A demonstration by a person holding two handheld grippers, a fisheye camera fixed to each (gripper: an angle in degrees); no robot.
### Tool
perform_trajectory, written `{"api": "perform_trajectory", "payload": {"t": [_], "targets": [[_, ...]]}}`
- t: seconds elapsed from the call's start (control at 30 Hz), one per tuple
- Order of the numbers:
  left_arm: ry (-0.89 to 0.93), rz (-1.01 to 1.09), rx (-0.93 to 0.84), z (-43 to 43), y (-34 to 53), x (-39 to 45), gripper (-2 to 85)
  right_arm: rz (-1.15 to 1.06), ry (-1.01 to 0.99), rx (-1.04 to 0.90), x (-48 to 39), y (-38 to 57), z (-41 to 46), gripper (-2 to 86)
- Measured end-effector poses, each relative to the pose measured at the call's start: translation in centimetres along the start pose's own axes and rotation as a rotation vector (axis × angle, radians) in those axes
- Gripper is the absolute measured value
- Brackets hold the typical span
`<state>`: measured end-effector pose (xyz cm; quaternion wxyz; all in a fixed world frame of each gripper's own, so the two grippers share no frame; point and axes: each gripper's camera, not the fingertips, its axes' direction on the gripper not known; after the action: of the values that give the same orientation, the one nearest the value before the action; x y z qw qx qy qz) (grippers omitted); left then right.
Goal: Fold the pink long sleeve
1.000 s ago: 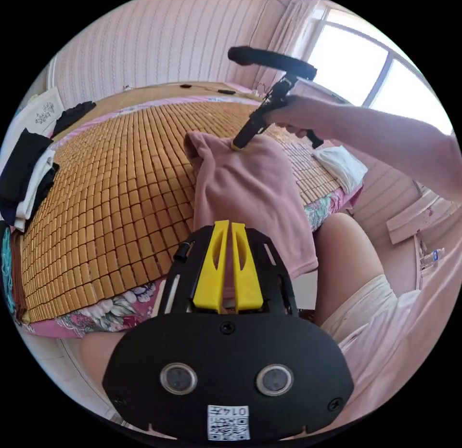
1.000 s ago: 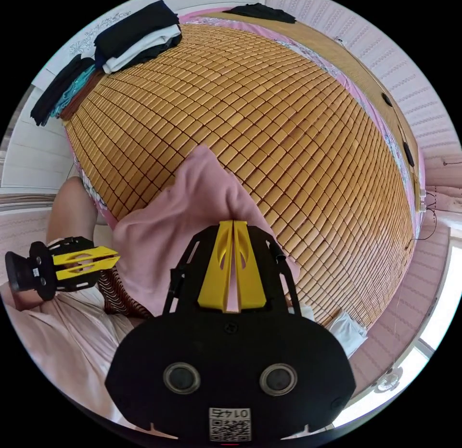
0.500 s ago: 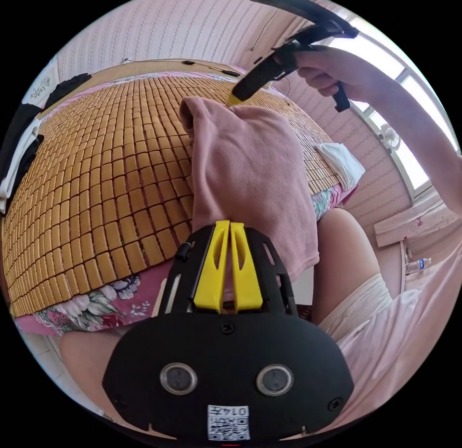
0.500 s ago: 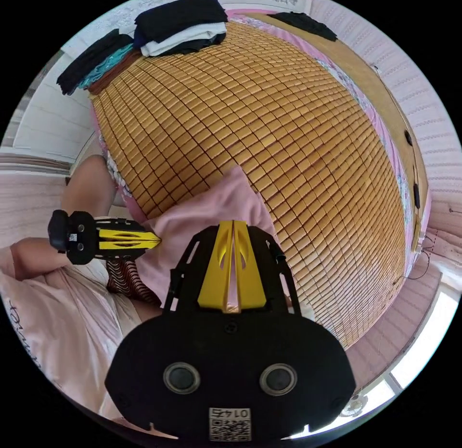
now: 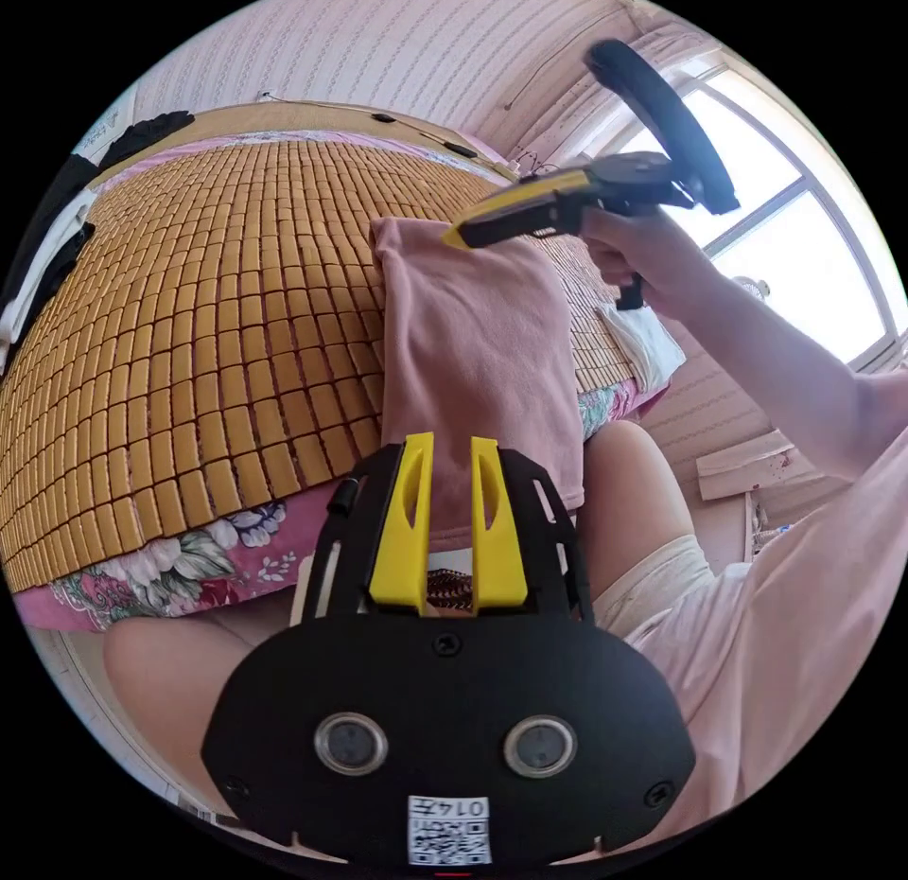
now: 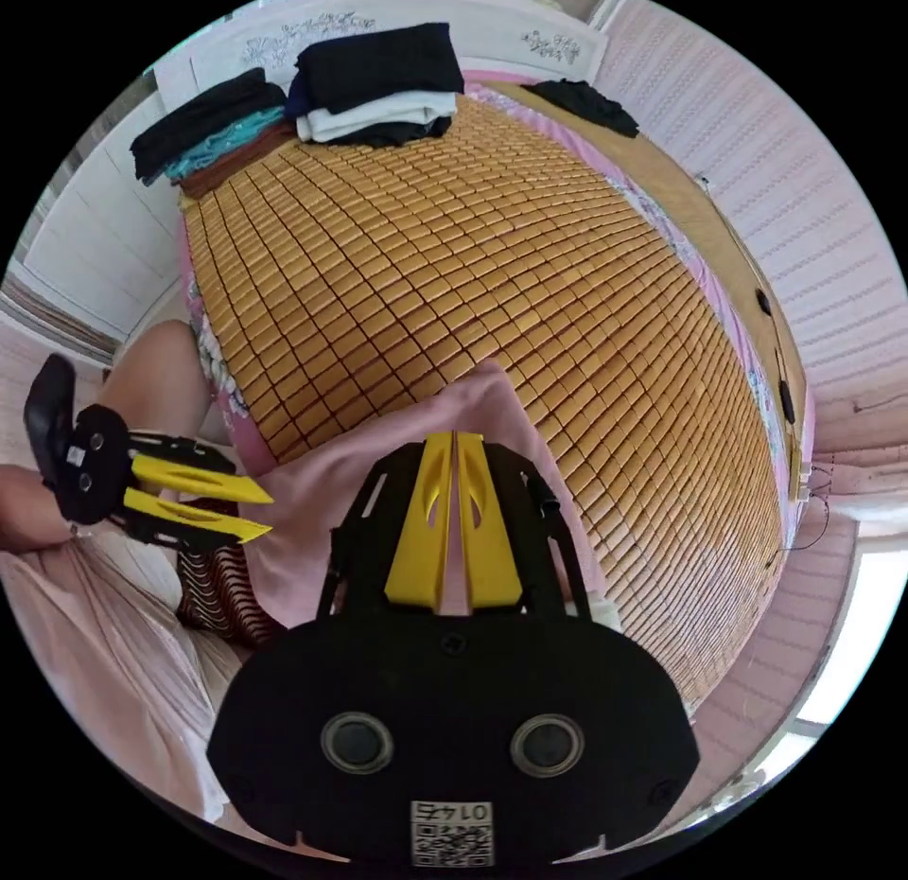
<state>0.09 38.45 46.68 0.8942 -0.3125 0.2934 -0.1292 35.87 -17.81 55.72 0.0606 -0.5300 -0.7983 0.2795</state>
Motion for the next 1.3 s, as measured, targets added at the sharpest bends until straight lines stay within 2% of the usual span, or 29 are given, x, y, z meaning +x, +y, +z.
{"api": "perform_trajectory", "payload": {"t": [0.1, 0.2, 0.3, 0.37, 0.57, 0.7, 0.83, 1.0, 1.1, 1.3], "targets": [[0.005, 0.012, 0.064, -0.8, -1.1, -1.5, 12.0, 0.244, -0.061, 0.077, 2.3, 8.1, -1.9, 12.3], [0.008, 0.024, 0.067, -0.2, -3.3, -3.3, 15.0, 0.498, -0.101, 0.038, 4.4, 15.4, 0.2, 16.2], [0.003, 0.033, 0.021, 1.5, -6.0, -4.7, 16.3, 0.575, -0.194, -0.003, 4.9, 19.0, 2.7, 17.3], [0.083, -0.027, -0.021, 2.7, -8.0, -5.9, 16.6, 0.589, -0.171, -0.004, 4.7, 19.9, 3.6, 18.0], [0.071, 0.034, -0.129, 5.1, -11.5, -6.3, 16.6, 0.642, -0.223, -0.001, 4.7, 22.9, 6.3, 17.5], [0.128, 0.058, -0.171, 6.3, -12.6, -6.5, 13.4, 0.690, -0.375, 0.083, 4.8, 26.3, 7.9, 15.5], [0.204, 0.070, -0.216, 7.4, -13.8, -6.9, 11.5, 0.656, -0.388, 0.114, 4.2, 28.2, 8.2, 13.7], [0.252, 0.060, -0.234, 7.9, -14.5, -7.2, 7.2, 0.525, -0.288, 0.120, 1.6, 29.5, 6.8, 8.9], [0.206, 0.105, -0.182, 7.5, -14.0, -6.4, 6.3, 0.443, -0.205, 0.116, -0.6, 29.8, 5.3, 7.8], [0.160, 0.046, -0.050, 6.5, -11.3, -5.3, 5.5, 0.275, -0.067, 0.200, -6.0, 30.6, 0.5, 7.2]]}}
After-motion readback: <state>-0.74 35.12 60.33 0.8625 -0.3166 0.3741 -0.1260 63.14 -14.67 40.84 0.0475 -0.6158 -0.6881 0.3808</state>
